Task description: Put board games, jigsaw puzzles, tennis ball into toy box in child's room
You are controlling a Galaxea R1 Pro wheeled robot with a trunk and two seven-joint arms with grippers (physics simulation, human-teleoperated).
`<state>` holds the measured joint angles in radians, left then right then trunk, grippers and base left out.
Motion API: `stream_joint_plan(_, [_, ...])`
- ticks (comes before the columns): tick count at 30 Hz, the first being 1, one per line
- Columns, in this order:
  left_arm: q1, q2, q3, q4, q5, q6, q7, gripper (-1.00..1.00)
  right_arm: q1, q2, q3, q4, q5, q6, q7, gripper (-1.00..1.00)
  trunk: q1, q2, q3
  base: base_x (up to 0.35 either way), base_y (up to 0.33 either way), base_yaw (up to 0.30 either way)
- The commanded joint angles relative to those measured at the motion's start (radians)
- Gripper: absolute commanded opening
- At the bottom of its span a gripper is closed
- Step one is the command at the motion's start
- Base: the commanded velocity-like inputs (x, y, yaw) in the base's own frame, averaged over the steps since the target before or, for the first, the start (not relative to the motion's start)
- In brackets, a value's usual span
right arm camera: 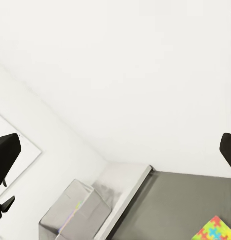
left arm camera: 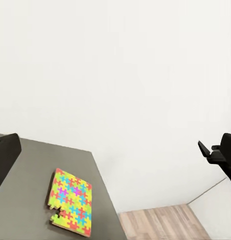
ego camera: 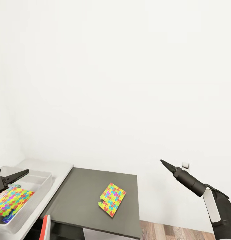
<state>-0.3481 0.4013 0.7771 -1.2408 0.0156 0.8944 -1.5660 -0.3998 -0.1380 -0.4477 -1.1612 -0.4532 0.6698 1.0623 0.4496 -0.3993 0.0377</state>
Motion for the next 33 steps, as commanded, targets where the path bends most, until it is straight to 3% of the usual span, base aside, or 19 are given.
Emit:
stream_joint_plan(1, [0.0,0.0,0.001,-0.001,-0.002,0.007,-0.005,1.0,0.0,0.0,0.0,0.002,-0.005,0.007,0.001,1.0,0.0,-0.001,0.0,0.0,-0.203,-0.278])
stream_joint_plan(11, [0.0,-0.002,-0.001,-0.002,-0.002,-0.007,-0.005,1.0,0.0,0.0,0.0,0.007,-0.003,0.007,0.001,1.0,0.0,-0.001,0.0,0.0,-0.166,-0.279])
stream_joint_plan(29, [0.0,-0.003,-0.002,-0.002,-0.003,-0.008,-0.005,1.0,0.0,0.001,0.0,0.008,0.001,0.006,0.001,1.0,0.0,-0.001,0.0,0.075,0.044,-0.277])
stream_joint_plan(33, [0.0,-0.003,-0.043,-0.001,-0.009,-0.007,-0.005,1.0,0.0,0.004,0.0,0.007,0.004,0.005,0.001,1.0,0.0,-0.001,0.0,0.053,0.021,-0.105])
